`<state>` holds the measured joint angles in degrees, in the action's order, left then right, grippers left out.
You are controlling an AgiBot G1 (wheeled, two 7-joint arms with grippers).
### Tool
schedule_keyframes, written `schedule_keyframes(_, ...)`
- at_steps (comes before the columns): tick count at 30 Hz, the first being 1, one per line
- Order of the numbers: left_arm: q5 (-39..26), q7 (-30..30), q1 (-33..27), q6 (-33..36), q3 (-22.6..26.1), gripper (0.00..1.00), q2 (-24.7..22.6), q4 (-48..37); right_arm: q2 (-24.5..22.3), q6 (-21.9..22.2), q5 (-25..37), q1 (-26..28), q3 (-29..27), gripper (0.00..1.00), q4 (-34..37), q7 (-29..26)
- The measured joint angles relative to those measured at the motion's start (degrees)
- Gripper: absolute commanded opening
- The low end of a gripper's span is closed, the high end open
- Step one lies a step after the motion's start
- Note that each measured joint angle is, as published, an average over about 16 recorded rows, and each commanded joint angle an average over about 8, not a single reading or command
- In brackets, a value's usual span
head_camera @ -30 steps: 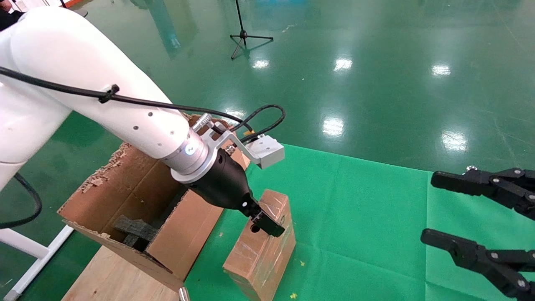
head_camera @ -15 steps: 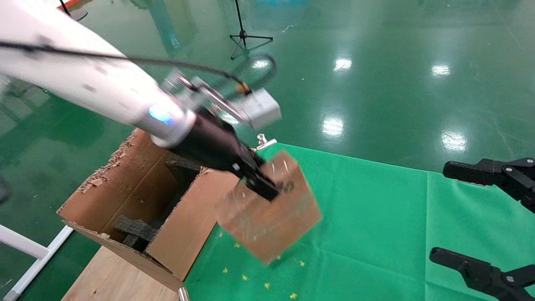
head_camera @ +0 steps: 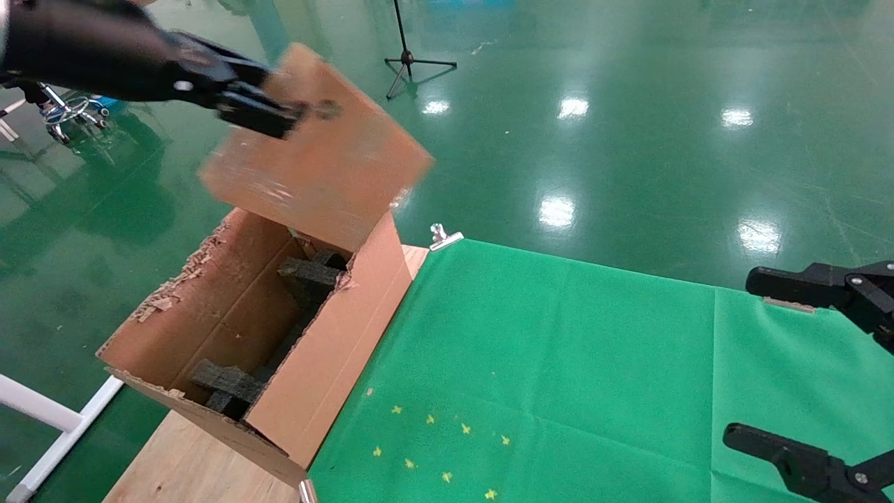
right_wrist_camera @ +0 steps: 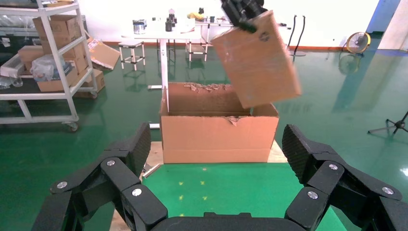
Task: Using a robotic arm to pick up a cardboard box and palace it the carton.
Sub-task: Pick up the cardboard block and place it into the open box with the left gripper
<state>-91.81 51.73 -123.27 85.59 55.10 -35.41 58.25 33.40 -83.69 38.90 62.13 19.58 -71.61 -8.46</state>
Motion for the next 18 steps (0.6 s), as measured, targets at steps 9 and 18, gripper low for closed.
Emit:
schedule_keyframes(9, -8.5, -15.2, 0.4, -3.3, 3.1, 0.0, -1.0, -19.4, 0.0, 0.0, 0.0, 0.0, 0.0, 1.0, 0.0, 0.0)
schedule_keyframes(18, -12.5, -24.5, 4.2, -9.2, 5.9, 0.0, -4.8, -36.3, 0.0, 0.0, 0.0, 0.0, 0.0, 1.0, 0.0, 0.0)
